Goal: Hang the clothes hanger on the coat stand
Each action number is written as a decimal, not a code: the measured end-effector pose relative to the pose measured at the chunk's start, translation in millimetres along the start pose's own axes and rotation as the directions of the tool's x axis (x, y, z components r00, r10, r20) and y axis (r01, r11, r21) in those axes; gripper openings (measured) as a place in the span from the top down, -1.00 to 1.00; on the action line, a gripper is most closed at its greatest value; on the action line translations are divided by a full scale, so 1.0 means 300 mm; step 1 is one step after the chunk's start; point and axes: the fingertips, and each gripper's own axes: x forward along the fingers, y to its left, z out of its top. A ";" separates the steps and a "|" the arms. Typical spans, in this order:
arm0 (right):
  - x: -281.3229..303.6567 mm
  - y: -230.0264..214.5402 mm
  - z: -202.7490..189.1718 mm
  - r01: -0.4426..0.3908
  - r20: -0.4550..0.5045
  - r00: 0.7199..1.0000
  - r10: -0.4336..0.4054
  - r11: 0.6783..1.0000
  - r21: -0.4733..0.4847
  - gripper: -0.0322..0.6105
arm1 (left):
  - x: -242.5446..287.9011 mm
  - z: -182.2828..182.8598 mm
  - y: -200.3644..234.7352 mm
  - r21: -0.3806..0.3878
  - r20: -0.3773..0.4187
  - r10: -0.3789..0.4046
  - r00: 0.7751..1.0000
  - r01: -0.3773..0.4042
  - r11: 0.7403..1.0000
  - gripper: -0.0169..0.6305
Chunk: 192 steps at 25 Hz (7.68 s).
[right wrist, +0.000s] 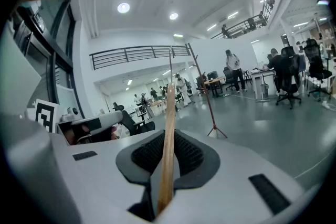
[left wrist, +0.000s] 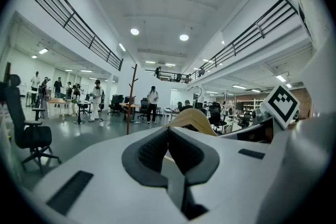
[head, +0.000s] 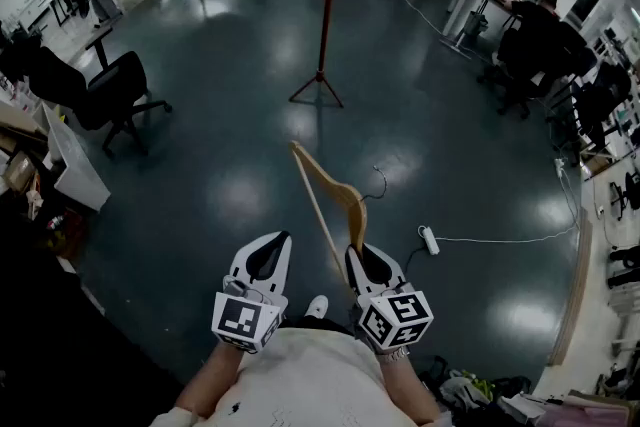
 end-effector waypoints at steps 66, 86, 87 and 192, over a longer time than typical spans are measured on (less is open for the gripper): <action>1.350 -1.220 0.887 -0.297 -0.181 0.946 0.271 0.945 -0.137 0.69 | 1.929 0.281 0.518 -0.065 0.097 0.216 0.971 -0.211 0.975 0.91; 2.121 -1.639 1.352 -0.423 -0.322 0.878 0.355 0.890 -0.171 0.69 | 2.790 0.504 0.952 -0.124 0.174 0.267 0.948 -0.248 0.961 0.91; 2.160 -1.646 1.370 -0.428 -0.325 0.875 0.358 0.887 -0.176 0.69 | 2.816 0.528 0.979 -0.132 0.196 0.270 0.943 -0.247 0.960 0.91; 3.813 -2.148 1.387 -0.987 -0.863 0.162 0.479 0.083 -0.139 0.68 | 3.638 0.450 1.569 -0.200 -0.108 0.940 0.323 -0.934 0.298 0.91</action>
